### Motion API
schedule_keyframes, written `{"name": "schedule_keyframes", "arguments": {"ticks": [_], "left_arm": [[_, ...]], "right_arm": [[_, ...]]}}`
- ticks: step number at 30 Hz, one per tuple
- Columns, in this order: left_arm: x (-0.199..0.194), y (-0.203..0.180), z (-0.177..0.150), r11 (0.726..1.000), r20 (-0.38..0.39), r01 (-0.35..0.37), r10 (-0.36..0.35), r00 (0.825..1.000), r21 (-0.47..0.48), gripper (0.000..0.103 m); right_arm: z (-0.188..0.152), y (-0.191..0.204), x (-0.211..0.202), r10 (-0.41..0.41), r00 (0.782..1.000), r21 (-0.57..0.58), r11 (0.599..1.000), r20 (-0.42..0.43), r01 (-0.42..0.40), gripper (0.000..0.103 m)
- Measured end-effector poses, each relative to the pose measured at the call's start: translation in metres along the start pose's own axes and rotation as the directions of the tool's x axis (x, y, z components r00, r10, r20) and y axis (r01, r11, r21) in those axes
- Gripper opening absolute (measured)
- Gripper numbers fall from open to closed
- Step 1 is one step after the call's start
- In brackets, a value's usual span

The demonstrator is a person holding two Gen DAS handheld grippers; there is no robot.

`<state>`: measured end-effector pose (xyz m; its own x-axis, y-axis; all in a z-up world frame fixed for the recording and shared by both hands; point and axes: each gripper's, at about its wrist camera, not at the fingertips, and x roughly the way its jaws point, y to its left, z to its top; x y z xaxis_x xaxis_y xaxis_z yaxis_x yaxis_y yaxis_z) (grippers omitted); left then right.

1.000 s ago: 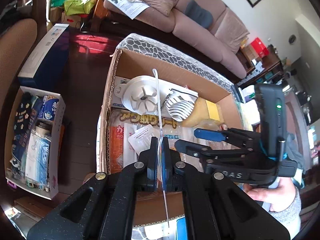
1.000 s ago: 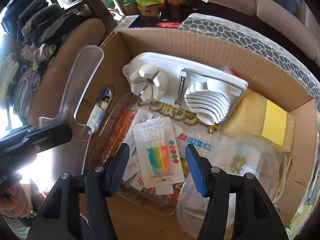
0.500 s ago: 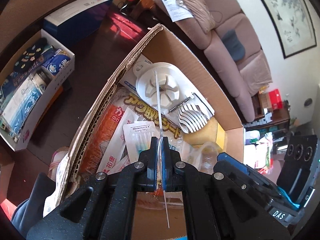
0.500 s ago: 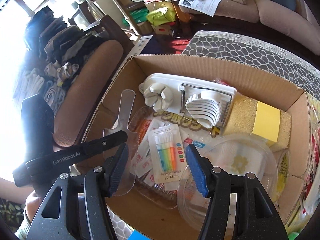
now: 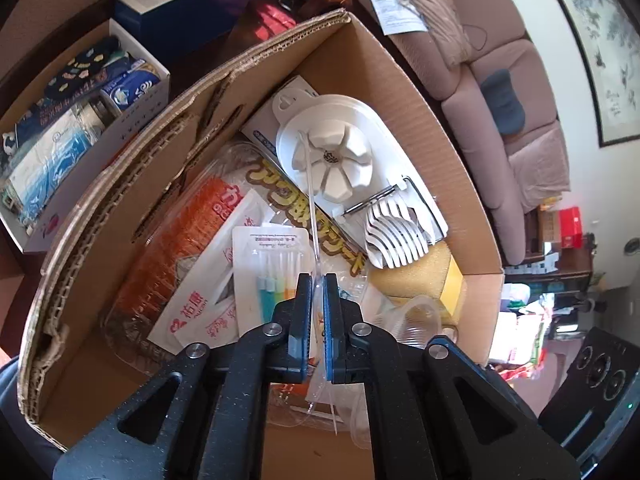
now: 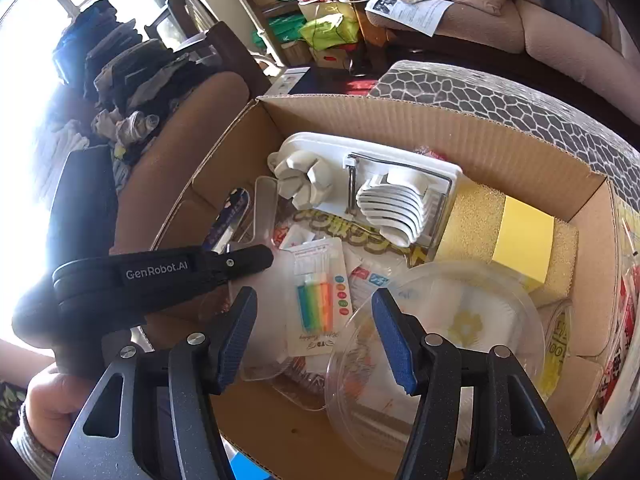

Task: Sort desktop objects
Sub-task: 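Release the candle card into the box with the right tool while the left tool drops the straw in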

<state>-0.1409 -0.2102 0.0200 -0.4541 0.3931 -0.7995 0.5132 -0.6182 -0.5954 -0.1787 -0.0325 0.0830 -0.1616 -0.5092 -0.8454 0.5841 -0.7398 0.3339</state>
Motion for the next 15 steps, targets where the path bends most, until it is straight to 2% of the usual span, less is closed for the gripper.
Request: {"name": "schedule_keyframes", "arguments": {"ticks": [4, 10, 13, 15], "left_arm": [[0.003, -0.005, 0.000, 0.999, 0.012, -0.029, 0.028, 1.000, 0.018, 0.004], [-0.007, -0.007, -0.001, 0.999, 0.024, -0.031, 0.030, 0.999, 0.035, 0.004], [-0.018, -0.012, 0.000, 0.997, 0.034, -0.028, 0.026, 0.999, 0.067, 0.017], [-0.027, -0.016, -0.001, 0.994, 0.049, -0.035, 0.030, 0.998, 0.103, 0.031]], "right_arm": [[-0.003, -0.003, -0.001, 0.004, 1.000, -0.005, 1.000, 0.002, -0.004, 0.062], [-0.004, -0.011, -0.006, -0.005, 1.000, 0.002, 1.000, 0.009, 0.005, 0.062], [-0.005, -0.012, -0.007, -0.009, 1.000, 0.001, 1.000, 0.007, 0.009, 0.062], [-0.006, -0.010, -0.008, -0.009, 1.000, -0.001, 1.000, 0.007, 0.009, 0.064]]}}
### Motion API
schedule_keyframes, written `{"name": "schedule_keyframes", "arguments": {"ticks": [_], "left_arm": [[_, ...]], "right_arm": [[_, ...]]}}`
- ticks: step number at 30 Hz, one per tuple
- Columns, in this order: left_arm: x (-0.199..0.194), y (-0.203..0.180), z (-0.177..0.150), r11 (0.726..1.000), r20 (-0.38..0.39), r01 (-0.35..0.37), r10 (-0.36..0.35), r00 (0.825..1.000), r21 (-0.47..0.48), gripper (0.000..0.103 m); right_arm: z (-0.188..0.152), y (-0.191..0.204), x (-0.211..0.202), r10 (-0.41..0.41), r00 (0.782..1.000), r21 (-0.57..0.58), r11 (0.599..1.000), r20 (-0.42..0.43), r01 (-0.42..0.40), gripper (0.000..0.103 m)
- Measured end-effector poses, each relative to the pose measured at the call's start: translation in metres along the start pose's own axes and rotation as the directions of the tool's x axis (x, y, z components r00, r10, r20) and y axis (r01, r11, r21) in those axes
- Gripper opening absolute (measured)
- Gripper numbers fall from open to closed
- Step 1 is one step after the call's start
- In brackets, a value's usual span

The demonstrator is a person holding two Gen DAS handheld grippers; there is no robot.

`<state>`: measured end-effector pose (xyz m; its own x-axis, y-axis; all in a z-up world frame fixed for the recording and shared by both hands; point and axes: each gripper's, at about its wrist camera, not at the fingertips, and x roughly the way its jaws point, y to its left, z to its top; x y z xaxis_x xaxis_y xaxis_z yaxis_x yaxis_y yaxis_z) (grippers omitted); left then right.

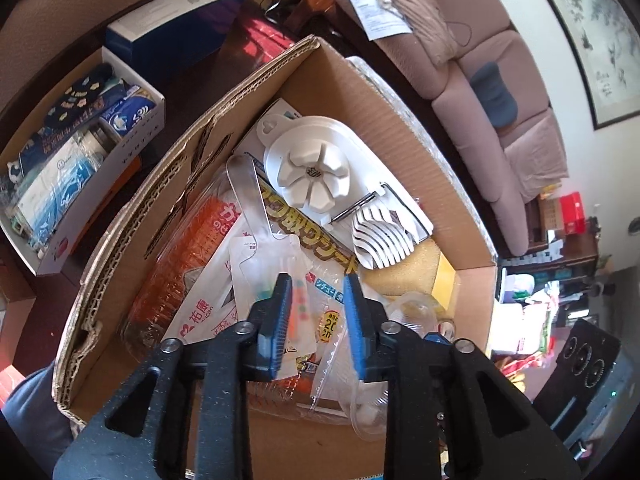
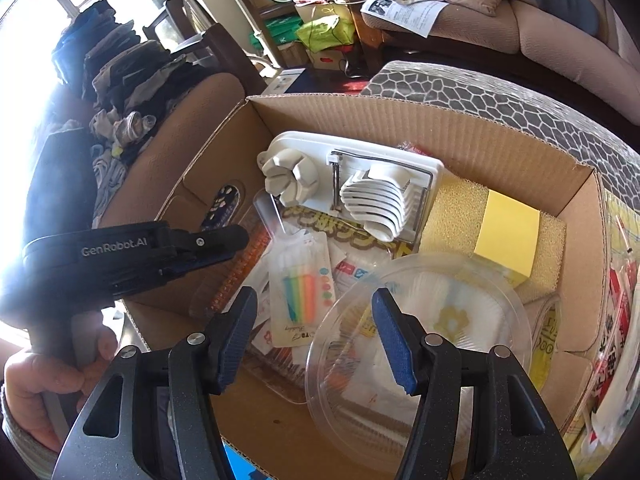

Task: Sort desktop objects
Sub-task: 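Release the candle card into the box with the right tool while the left tool drops the straw in, then withdraw both tools from the box back over the table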

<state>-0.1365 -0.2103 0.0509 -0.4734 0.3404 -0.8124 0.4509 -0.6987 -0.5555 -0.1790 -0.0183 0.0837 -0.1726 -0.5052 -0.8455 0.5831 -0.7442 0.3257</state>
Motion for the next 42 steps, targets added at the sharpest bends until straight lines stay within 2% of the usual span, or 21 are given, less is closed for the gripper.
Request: {"name": "schedule_keyframes", "arguments": {"ticks": [1, 3, 7, 8, 10, 12, 15, 17, 20, 24, 30, 31, 32, 33, 42], "left_arm": [[-0.005, -0.001, 0.000, 1.000, 0.011, -0.005, 0.005, 1.000, 0.018, 0.033], [-0.014, -0.003, 0.001, 0.999, 0.020, -0.006, 0.005, 1.000, 0.053, 0.044], [-0.027, -0.002, -0.001, 0.995, 0.030, -0.016, 0.013, 0.999, 0.095, 0.050], [-0.029, -0.001, -0.001, 0.995, 0.025, -0.011, 0.008, 1.000, 0.098, 0.058], [-0.035, 0.000, -0.003, 0.995, 0.030, 0.000, -0.003, 1.000, 0.104, 0.061], [-0.041, -0.001, -0.005, 0.992, 0.033, 0.003, -0.007, 0.999, 0.124, 0.064], [-0.047, -0.004, -0.010, 0.989, 0.033, 0.014, -0.019, 0.999, 0.147, 0.076], [-0.052, -0.008, -0.014, 0.985, 0.044, 0.002, -0.010, 0.999, 0.171, 0.077], [-0.058, -0.010, -0.019, 0.981, 0.057, -0.014, 0.002, 0.998, 0.196, 0.084], [-0.064, -0.011, -0.026, 0.976, 0.067, -0.030, 0.016, 0.998, 0.214, 0.086], [-0.072, -0.014, -0.041, 0.965, 0.058, -0.020, 0.005, 0.998, 0.261, 0.091], [-0.074, -0.017, -0.044, 0.960, 0.059, -0.025, 0.009, 0.998, 0.278, 0.094], [-0.075, -0.019, -0.048, 0.955, 0.056, -0.029, 0.013, 0.998, 0.295, 0.101], [-0.076, -0.022, -0.051, 0.949, 0.055, -0.032, 0.016, 0.998, 0.314, 0.103], [-0.082, -0.054, -0.085, 0.872, 0.113, -0.130, 0.086, 0.990, 0.473, 0.103]], "right_arm": [[0.000, 0.001, 0.000, -0.001, 1.000, -0.001, 1.000, 0.001, 0.001, 0.065], [-0.001, 0.004, 0.001, -0.007, 1.000, -0.008, 1.000, -0.001, 0.007, 0.072], [-0.003, 0.009, 0.003, -0.017, 1.000, -0.017, 1.000, -0.006, 0.017, 0.080], [-0.004, 0.010, 0.004, -0.020, 1.000, -0.018, 1.000, -0.007, 0.020, 0.084], [-0.005, 0.011, 0.004, -0.021, 1.000, -0.016, 1.000, -0.008, 0.021, 0.086], [-0.006, 0.013, 0.003, -0.031, 0.999, -0.019, 0.999, -0.007, 0.031, 0.093], [-0.008, 0.016, 0.000, -0.049, 0.999, -0.025, 0.998, 0.002, 0.049, 0.101], [-0.009, 0.018, -0.004, -0.060, 0.998, -0.029, 0.998, 0.006, 0.060, 0.101], [-0.012, 0.022, -0.008, -0.075, 0.997, -0.037, 0.996, 0.009, 0.076, 0.103], [-0.019, 0.026, -0.013, -0.103, 0.995, -0.043, 0.994, 0.013, 0.103, 0.103], [-0.031, 0.027, -0.027, -0.152, 0.988, -0.040, 0.987, 0.032, 0.153, 0.103], [-0.034, 0.026, -0.031, -0.158, 0.987, -0.036, 0.987, 0.037, 0.159, 0.103], [-0.036, 0.026, -0.034, -0.162, 0.986, -0.031, 0.986, 0.041, 0.163, 0.103], [-0.039, 0.025, -0.037, -0.167, 0.985, -0.027, 0.985, 0.044, 0.168, 0.103], [-0.064, 0.012, -0.067, -0.213, 0.974, 0.016, 0.977, 0.078, 0.212, 0.103]]}}
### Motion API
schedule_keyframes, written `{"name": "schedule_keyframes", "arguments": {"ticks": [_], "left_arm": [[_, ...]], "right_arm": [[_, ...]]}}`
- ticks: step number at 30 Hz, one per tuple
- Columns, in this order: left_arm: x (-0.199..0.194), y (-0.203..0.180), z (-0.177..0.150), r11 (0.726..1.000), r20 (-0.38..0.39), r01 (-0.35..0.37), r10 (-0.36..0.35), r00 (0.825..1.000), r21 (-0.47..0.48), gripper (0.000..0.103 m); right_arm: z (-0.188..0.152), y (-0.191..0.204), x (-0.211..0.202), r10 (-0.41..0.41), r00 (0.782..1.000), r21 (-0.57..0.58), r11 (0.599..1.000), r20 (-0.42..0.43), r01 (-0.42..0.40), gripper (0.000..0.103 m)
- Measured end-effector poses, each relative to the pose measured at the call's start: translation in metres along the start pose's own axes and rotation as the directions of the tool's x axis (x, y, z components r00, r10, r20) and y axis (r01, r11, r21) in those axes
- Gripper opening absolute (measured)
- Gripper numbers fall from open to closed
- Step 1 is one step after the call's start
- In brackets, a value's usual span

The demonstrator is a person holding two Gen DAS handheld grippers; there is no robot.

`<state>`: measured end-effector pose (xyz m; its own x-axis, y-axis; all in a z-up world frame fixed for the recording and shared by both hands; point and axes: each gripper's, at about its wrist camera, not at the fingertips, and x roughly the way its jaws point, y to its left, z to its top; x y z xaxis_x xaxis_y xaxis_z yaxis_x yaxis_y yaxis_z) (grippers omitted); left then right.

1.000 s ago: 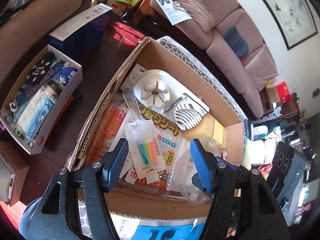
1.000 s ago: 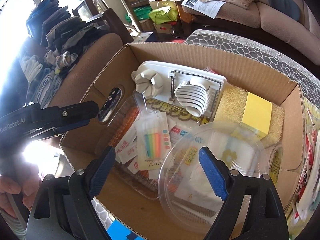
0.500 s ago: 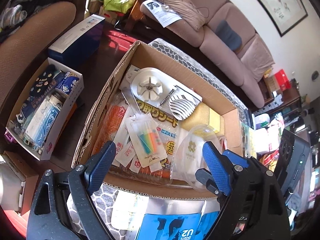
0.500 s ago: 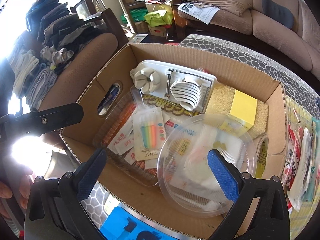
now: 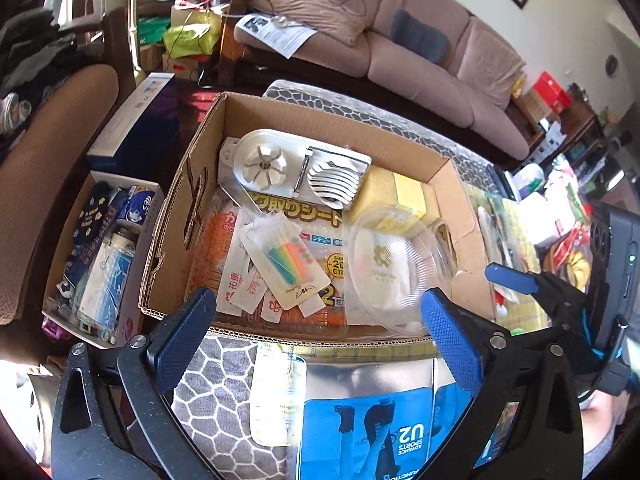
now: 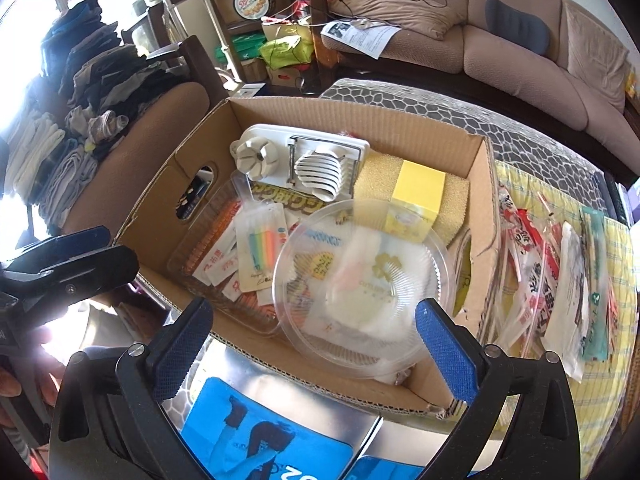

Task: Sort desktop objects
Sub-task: 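Withdraw both tools from the box back over the table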

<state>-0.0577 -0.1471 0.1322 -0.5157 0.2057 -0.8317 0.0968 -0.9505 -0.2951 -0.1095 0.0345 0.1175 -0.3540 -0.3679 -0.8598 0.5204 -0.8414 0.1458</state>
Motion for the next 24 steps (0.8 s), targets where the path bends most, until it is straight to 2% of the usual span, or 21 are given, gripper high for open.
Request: {"name": "schedule_keyframes", "arguments": {"ticks": [6, 17, 20, 24], "left_arm": [[-0.001, -0.024, -0.008, 0.997, 0.004, -0.022, 0.022, 1.000, 0.074, 0.103], [0.016, -0.098, -0.015, 0.976, -0.027, 0.018, -0.013, 1.000, 0.216, 0.103], [0.026, -0.123, -0.018, 0.964, -0.045, 0.040, -0.030, 0.999, 0.262, 0.103], [0.041, -0.165, -0.024, 0.933, -0.062, 0.047, -0.027, 0.998, 0.356, 0.103]], "right_arm": [[-0.018, -0.025, -0.022, -0.026, 1.000, 0.025, 0.999, 0.016, 0.025, 0.103], [-0.058, -0.139, -0.081, -0.104, 0.993, 0.188, 0.978, 0.047, 0.094, 0.103], [-0.071, -0.167, -0.092, -0.110, 0.993, 0.237, 0.967, 0.049, 0.095, 0.103], [-0.089, -0.198, -0.100, -0.109, 0.993, 0.292, 0.952, 0.053, 0.089, 0.103]]}}
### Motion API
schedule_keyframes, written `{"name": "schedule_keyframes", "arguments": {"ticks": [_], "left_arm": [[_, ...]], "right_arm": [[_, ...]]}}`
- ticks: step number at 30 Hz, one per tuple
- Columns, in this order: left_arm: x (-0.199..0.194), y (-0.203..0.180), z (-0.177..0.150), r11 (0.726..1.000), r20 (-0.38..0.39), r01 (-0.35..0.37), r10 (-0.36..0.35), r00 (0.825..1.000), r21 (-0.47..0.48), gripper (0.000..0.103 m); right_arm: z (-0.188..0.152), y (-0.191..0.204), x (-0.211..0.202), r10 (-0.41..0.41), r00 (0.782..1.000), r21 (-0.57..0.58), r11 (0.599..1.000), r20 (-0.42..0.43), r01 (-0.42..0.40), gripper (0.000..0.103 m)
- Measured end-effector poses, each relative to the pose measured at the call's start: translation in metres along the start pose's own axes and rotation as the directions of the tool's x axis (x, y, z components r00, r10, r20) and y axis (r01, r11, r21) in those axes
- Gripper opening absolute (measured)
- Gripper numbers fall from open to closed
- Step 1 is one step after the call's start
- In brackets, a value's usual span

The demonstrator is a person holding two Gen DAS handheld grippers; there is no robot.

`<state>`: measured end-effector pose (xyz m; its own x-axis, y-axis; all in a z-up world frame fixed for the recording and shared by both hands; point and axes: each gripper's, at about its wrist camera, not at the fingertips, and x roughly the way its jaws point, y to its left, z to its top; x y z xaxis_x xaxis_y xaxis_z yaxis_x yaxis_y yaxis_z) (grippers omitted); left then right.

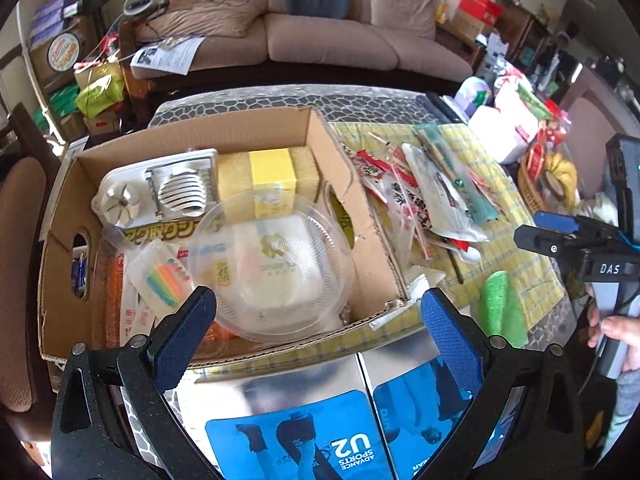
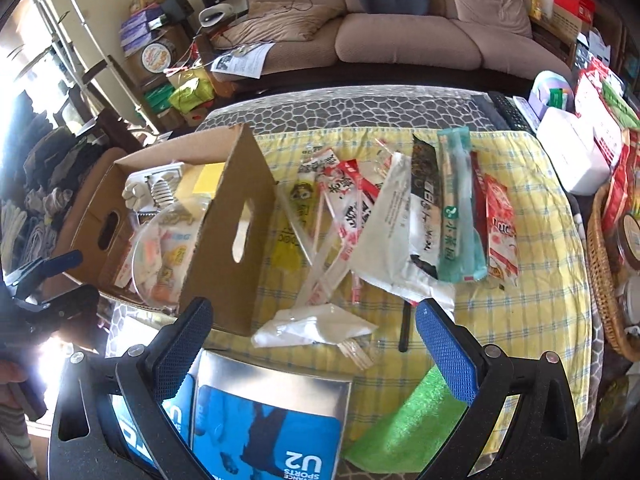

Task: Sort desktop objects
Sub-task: 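Withdraw both tools from the box back over the table, then grasp another clear plastic straw with the left tool and lift it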

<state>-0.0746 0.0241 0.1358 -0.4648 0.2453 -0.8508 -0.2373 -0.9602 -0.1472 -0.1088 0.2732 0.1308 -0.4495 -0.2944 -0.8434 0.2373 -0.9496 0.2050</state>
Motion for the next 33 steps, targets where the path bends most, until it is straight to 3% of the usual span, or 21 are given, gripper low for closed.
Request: {"name": "schedule_keyframes", "arguments": {"ticks": [4, 8, 11, 12, 15, 25, 33], "left_arm": [[0.017, -0.042, 0.013, 0.996, -0.018, 0.011, -0.010, 1.000, 0.091, 0.096], [0.041, -0.080, 0.031, 0.989, -0.048, 0.013, -0.006, 0.999, 0.150, 0.078], [0.064, -0.106, 0.044, 0.981, -0.081, 0.003, 0.013, 0.997, 0.196, 0.070], [0.074, -0.113, 0.048, 0.979, -0.097, -0.004, 0.025, 0.995, 0.205, 0.059], [0.109, -0.127, 0.054, 0.974, -0.159, -0.053, 0.090, 0.983, 0.219, 0.038], [0.192, -0.150, 0.047, 0.954, -0.272, -0.131, 0.206, 0.940, 0.270, 0.036], [0.230, -0.147, 0.042, 0.947, -0.346, -0.178, 0.266, 0.900, 0.266, 0.036]], "right_arm": [[-0.005, -0.031, -0.001, 0.020, 1.000, 0.051, 0.998, 0.007, -0.020, 0.103], [-0.009, -0.056, 0.001, 0.034, 0.999, 0.082, 0.996, 0.017, -0.035, 0.102], [-0.014, -0.071, 0.003, 0.040, 0.999, 0.092, 0.995, 0.026, -0.042, 0.094], [-0.016, -0.077, 0.004, 0.040, 0.999, 0.096, 0.994, 0.030, -0.043, 0.091], [-0.021, -0.093, 0.003, 0.049, 0.998, 0.109, 0.993, 0.043, -0.053, 0.079], [-0.036, -0.137, 0.009, 0.076, 0.996, 0.152, 0.985, 0.050, -0.083, 0.078], [-0.041, -0.141, 0.027, 0.099, 0.995, 0.143, 0.984, 0.030, -0.102, 0.078]]}}
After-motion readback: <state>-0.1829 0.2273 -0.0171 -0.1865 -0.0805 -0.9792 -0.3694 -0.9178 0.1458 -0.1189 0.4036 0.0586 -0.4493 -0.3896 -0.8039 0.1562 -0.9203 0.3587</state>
